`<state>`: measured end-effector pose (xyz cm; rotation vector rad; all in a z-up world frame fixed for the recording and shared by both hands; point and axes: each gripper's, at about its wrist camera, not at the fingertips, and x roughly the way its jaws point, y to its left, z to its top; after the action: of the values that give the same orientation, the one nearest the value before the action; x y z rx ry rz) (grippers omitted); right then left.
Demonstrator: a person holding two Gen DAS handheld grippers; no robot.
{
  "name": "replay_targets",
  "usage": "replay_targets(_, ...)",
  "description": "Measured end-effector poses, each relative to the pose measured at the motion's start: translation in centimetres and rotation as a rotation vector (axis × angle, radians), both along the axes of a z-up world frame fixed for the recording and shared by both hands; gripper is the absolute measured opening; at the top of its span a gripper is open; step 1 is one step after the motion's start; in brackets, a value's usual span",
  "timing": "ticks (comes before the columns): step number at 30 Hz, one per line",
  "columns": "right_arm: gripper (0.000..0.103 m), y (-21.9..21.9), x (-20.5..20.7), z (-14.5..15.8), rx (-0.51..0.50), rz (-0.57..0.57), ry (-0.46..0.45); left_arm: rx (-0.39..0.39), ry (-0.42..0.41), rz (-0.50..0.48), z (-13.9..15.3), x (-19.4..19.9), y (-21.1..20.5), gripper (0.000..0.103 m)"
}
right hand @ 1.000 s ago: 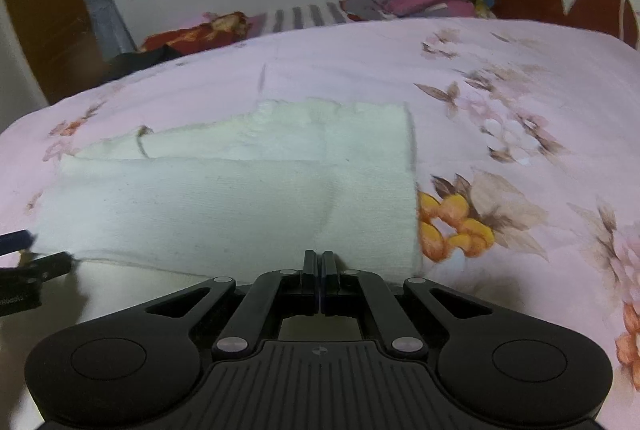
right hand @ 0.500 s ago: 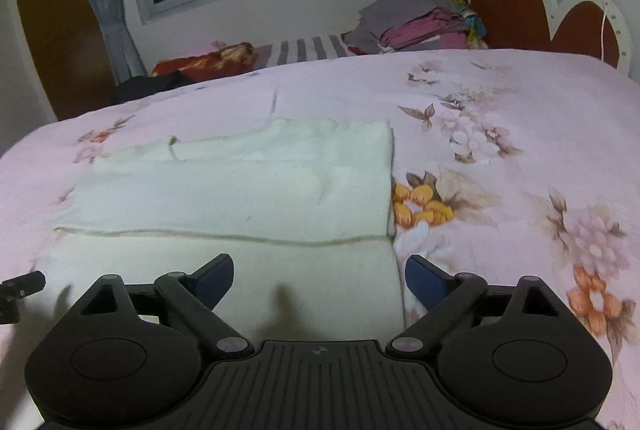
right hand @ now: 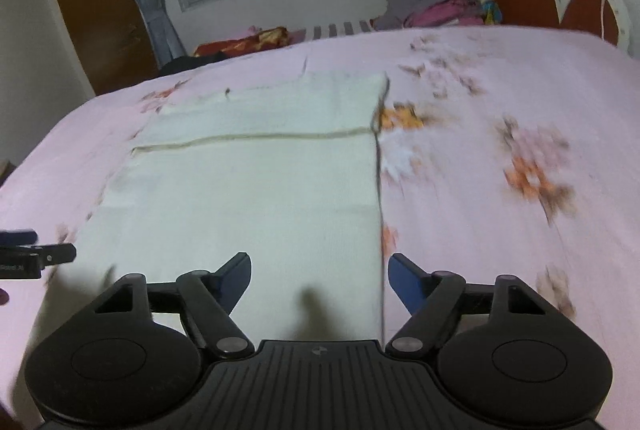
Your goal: Fold small clothes
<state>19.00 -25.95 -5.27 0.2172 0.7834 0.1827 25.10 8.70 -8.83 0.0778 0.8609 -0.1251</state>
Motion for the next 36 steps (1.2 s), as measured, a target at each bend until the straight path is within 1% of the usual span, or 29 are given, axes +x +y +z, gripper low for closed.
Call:
replay_targets(1, 0.072, -0.4, -1.0, -0.2, 0.015, 0.000, 0.010, -0.007, 0.018, 0.005, -0.3, -0.8, 0.2, 0.082)
replay_targets(2, 0.070, -0.7, -1.8, -0.5, 0.028, 0.000, 0.020, -0.013, 0.032, 0.007, -0.5, -1.4, 0.5, 0.080)
replay_targets(4, 0.061, -1.3, -3.2, -1.1, 0.061, -0.006, 0.052, -0.038, 0.055, 0.032, -1.1, -3.0, 1.3, 0.079)
replay_targets(6, 0.060, -1.8, -4.4, -1.6, 0.098, -0.012, 0.075, -0.065, 0.072, 0.053, -1.7, -4.5, 2.1, 0.077)
replay_targets(9, 0.060, -2.4, -5.8, -2.2, 0.126, -0.015, 0.097, -0.098, 0.110, 0.071, -2.8, -6.6, 3.2, 0.067)
replay_targets(10, 0.060, -2.5, -6.3, -2.5, 0.138, -0.014, 0.106, -0.113, 0.119, 0.072, -3.1, -7.3, 3.5, 0.066)
replay_targets(14, 0.059, -3.2, -7.7, -3.6, 0.194, -0.017, 0.152, -0.173, 0.103, 0.082, -3.4, -10.4, 4.6, 0.065)
replay_targets(15, 0.056, -3.3, -8.1, -3.9, 0.215, -0.017, 0.165, -0.195, 0.103, 0.085, -3.4, -10.7, 5.0, 0.065)
replay_targets(17, 0.054, -3.4, -8.8, -4.4, 0.256, -0.016, 0.179, -0.233, 0.104, 0.087, -3.6, -11.3, 5.5, 0.064)
replay_targets(20, 0.053, -3.5, -9.7, -4.7, 0.314, -0.010, 0.180, -0.323, 0.108, 0.087, -3.6, -11.7, 6.3, 0.064)
replay_targets(21, 0.053, -3.6, -9.9, -4.8, 0.334, -0.006, 0.182, -0.366, 0.112, 0.090, -3.7, -11.8, 6.6, 0.062)
replay_targets(22, 0.051, -3.8, -10.0, -4.8, 0.356, -0.004, 0.186, -0.402, 0.114, 0.103, -3.8, -11.8, 6.9, 0.056)
replay_targets(24, 0.050, -4.1, -10.1, -5.0, 0.411, -0.002, 0.200, -0.448, 0.120, 0.118, -4.1, -11.9, 7.1, 0.051)
replay_targets(26, 0.041, -4.5, -10.2, -5.3, 0.475, 0.002, 0.214, -0.506, 0.126, 0.131, -4.4, -11.8, 7.5, 0.045)
replay_targets(27, 0.033, -4.7, -10.2, -5.5, 0.500, 0.004, 0.225, -0.539, 0.131, 0.135, -4.6, -11.7, 7.8, 0.039)
replay_targets(28, 0.026, -4.8, -10.2, -5.7, 0.522, 0.003, 0.235, -0.574, 0.137, 0.144, -4.9, -11.6, 8.0, 0.036)
replay_targets(30, 0.020, -5.0, -10.1, -6.0, 0.546, -0.009, 0.245, -0.624, 0.144, 0.157, -5.4, -11.3, 8.3, 0.034)
replay_targets(32, 0.019, -5.2, -10.0, -6.2, 0.564, -0.015, 0.249, -0.664, 0.144, 0.176, -5.8, -11.1, 8.7, 0.034)
replay_targets(34, 0.013, -5.4, -10.0, -6.1, 0.569, -0.011, 0.247, -0.710, 0.138, 0.195, -6.2, -10.9, 9.3, 0.034)
replay_targets(36, 0.013, -5.5, -10.1, -6.1, 0.572, -0.007, 0.248, -0.727, 0.123, 0.223, -6.3, -10.5, 10.0, 0.034)
